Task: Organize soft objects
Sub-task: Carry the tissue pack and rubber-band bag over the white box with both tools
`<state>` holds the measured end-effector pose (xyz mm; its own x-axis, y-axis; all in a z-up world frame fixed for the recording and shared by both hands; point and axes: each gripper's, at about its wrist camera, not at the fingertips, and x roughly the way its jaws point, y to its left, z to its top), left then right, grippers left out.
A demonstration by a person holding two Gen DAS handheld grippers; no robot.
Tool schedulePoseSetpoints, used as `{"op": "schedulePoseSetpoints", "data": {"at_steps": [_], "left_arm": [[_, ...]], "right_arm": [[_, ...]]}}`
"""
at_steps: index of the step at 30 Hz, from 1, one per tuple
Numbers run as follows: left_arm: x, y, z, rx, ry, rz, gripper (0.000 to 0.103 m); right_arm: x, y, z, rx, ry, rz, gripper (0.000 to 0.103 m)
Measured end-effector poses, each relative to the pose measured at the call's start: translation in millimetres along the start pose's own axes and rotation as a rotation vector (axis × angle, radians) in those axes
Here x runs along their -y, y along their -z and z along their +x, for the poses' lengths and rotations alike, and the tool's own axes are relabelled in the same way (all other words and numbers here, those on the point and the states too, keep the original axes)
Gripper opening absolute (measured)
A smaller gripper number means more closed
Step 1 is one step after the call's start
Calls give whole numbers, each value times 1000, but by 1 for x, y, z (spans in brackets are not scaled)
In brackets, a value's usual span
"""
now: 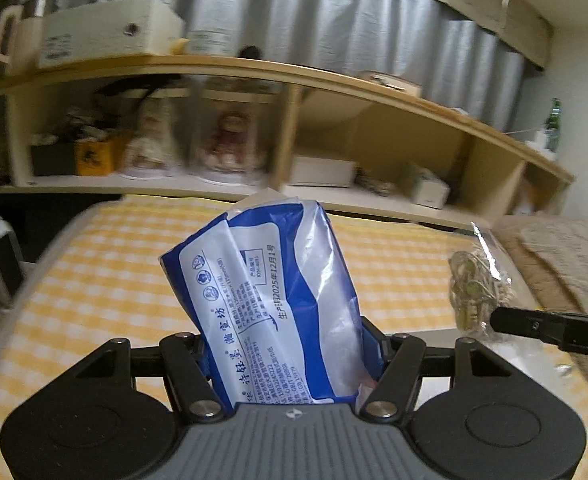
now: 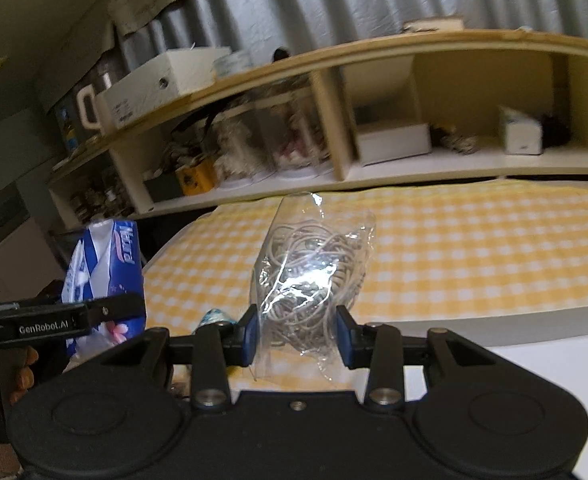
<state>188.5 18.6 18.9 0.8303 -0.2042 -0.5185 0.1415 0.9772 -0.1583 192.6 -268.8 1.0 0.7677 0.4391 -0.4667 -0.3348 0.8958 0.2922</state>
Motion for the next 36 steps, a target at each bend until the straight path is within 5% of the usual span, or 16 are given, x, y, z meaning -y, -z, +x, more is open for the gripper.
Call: {"op": "schedulePoseSetpoints", "data": {"at_steps": [10,18,27,31,36], "left_arm": [[78,-3,17,-20,198,28,66],[132,29,67,-181,357,77,66],[150,61,121,-274,357,124,68],[144,61,129,-220,344,87,90],[135,61,126,-235,339,90,89]], "right_arm": [[53,-2,-48,55,118,-13,39],[99,7,-52,23,202,32,39],[120,20,-27,-118,246,21,39],[125,24,-22,-146,245,38,39],[128,29,-11,-212,227,20,39]]}}
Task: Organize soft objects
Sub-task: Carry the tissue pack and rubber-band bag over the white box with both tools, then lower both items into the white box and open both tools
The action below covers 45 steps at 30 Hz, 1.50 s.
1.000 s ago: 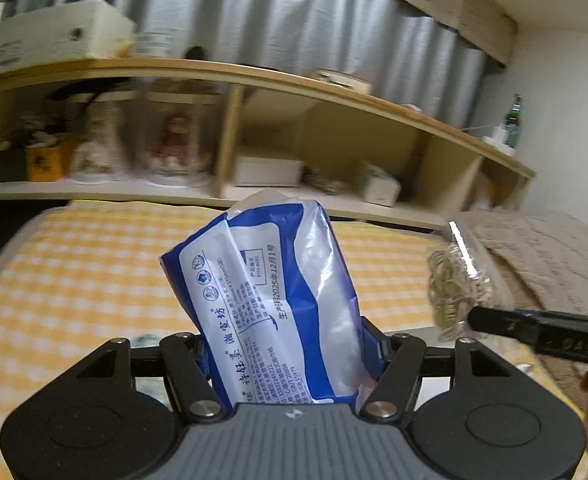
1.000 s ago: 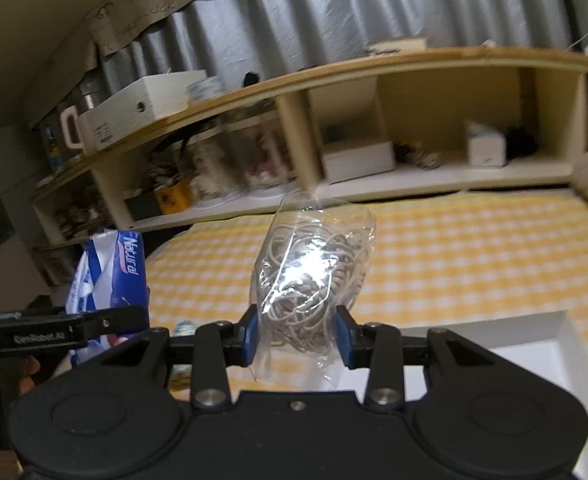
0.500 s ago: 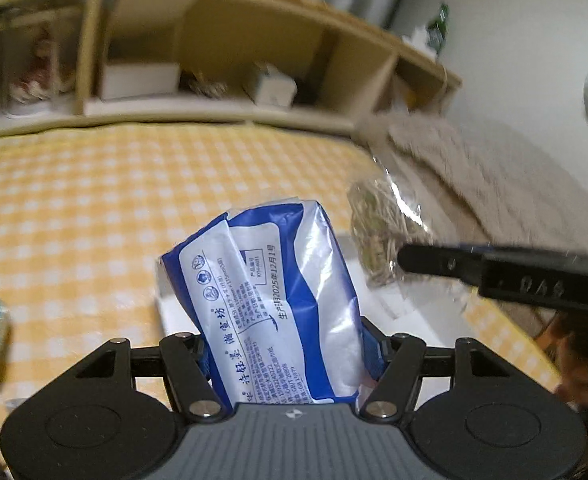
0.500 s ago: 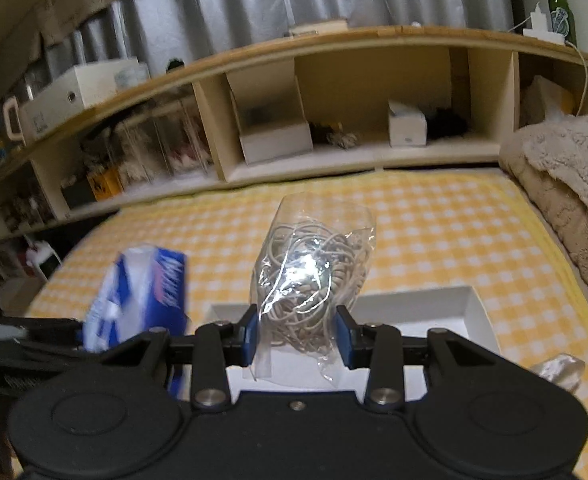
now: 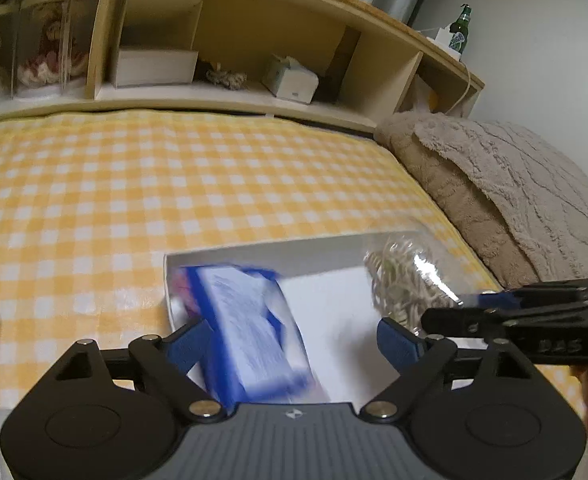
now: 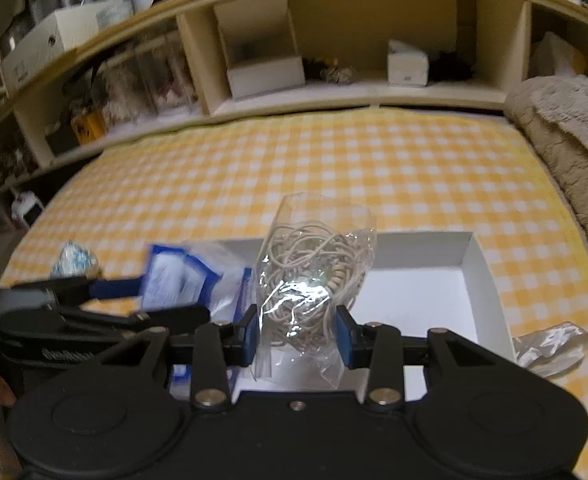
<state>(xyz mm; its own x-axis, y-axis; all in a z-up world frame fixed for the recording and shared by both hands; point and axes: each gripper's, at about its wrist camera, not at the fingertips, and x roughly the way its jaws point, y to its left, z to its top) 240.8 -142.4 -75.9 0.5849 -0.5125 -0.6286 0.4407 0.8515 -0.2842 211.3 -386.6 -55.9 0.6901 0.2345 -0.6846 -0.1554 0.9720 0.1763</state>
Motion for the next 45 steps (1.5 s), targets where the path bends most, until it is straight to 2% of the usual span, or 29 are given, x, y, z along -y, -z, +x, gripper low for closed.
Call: {"op": "schedulePoseSetpoints", "data": {"at_steps": [5,8,11,15,20,25,32,34,37,39,41,45], "left_arm": [[1,-5,-13,-60,31,19,61],[5,-3,-13,-120,56,78,54],[7,6,-4,-166,48,100,53],[9,13,15,-175,24,146,53],[12,16,28,-139,21,181,52],[6,16,27,-108,32,152,54],[8,7,17,-114,-2,140,67],[8,6,14,-115,-8,135,71],[10,5,10,-111,-26,144,76],[11,4,7,-109,-34,142,79],[11,4,4,-107,-39,136,81],[13,2,-4,-94,-57,128,85]], "right_arm": [[2,5,12,-80,16,-26,39],[1,6,16,-101,14,-30,39],[-4,6,23,-130,8,-55,39],[-8,6,36,-175,11,-85,39],[-7,3,46,-193,27,-90,39],[-6,-1,57,-189,34,-87,39],[-9,-15,76,-164,-28,-66,40],[-10,-16,81,-159,-18,-62,44],[-10,-16,77,-139,25,-64,55],[-7,-16,72,-122,30,-59,72],[-4,-14,63,-97,51,-48,77],[2,-12,47,-81,65,4,80]]}}
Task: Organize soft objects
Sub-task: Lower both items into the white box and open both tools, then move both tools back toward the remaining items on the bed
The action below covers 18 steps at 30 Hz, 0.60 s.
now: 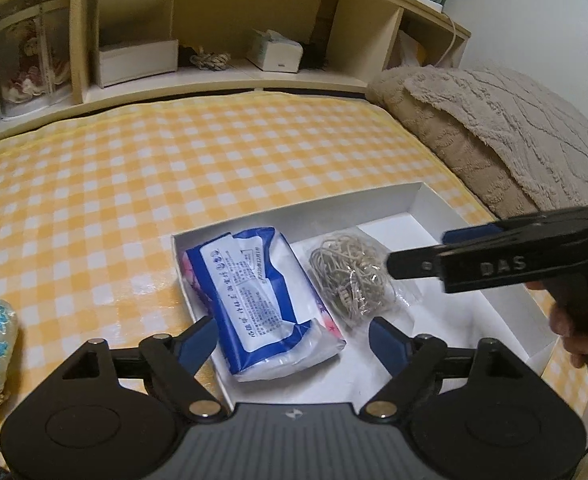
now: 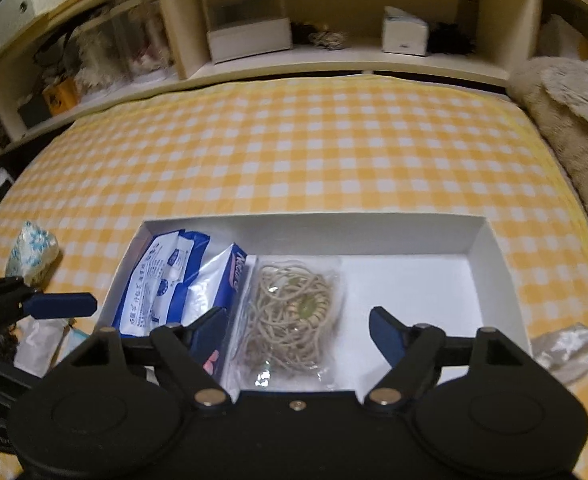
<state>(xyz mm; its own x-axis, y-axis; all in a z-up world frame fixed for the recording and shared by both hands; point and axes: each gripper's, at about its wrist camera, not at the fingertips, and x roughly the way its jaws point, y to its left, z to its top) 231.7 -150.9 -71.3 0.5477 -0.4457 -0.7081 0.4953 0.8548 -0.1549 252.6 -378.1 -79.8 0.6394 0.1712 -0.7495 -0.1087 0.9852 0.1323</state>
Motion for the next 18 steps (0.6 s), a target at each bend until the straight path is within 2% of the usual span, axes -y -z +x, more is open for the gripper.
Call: {"op": "schedulePoseSetpoints", "data": {"at_steps": [8,18], "left_arm": [[4,0,-23,27,-42,-3,91],[8,1,-59,97,-72,-31,98]], "right_arm": [[3,8,-32,32,34,32,84],[-7,16,-74,99,74,38,87]]}}
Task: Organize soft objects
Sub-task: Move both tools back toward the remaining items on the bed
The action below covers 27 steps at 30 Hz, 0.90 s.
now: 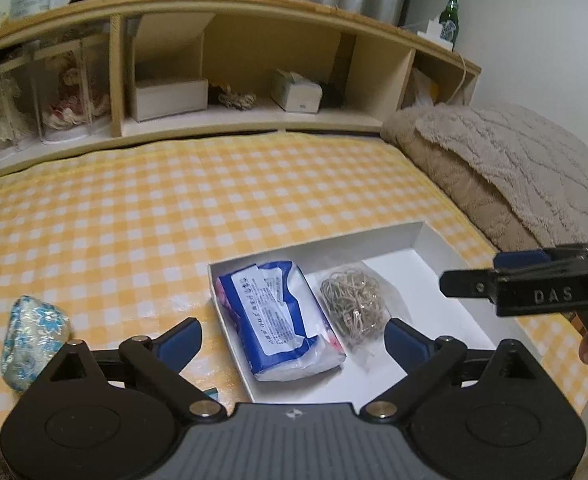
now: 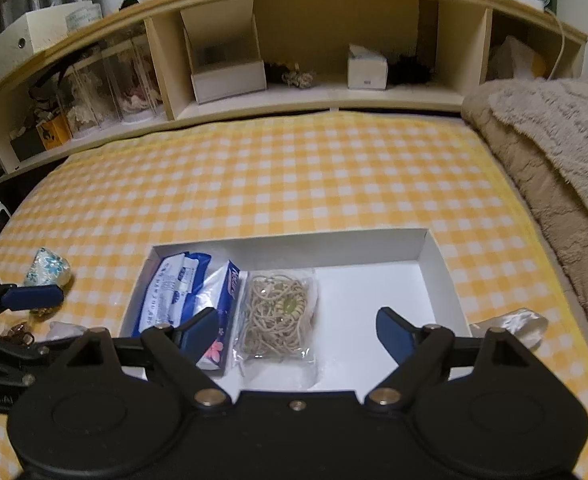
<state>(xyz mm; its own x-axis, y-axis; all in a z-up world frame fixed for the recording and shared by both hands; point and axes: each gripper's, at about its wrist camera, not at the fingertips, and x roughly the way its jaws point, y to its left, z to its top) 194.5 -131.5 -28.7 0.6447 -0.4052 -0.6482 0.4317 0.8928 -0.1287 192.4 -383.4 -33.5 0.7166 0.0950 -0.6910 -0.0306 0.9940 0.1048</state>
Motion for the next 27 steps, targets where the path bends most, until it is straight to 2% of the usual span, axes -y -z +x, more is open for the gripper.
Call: {"op": "schedulePoseSetpoints", "data": {"at_steps": [5,13,18,27], "left_arm": [[-2,2,-16,21,-14,-16,103],[-7,7,-38,32,-52,-46,103],[-10,12,-50,38,-83,-64,103],[-15,22,-73,81,-124,-81,103]], "right_arm": [[-5,6,-21,30,12,-3,90],[-8,21,-53,67,29,-8,95],[-10,27,-66,84,35,-7,103],[-16,35,-86,156,35,9,103]]}}
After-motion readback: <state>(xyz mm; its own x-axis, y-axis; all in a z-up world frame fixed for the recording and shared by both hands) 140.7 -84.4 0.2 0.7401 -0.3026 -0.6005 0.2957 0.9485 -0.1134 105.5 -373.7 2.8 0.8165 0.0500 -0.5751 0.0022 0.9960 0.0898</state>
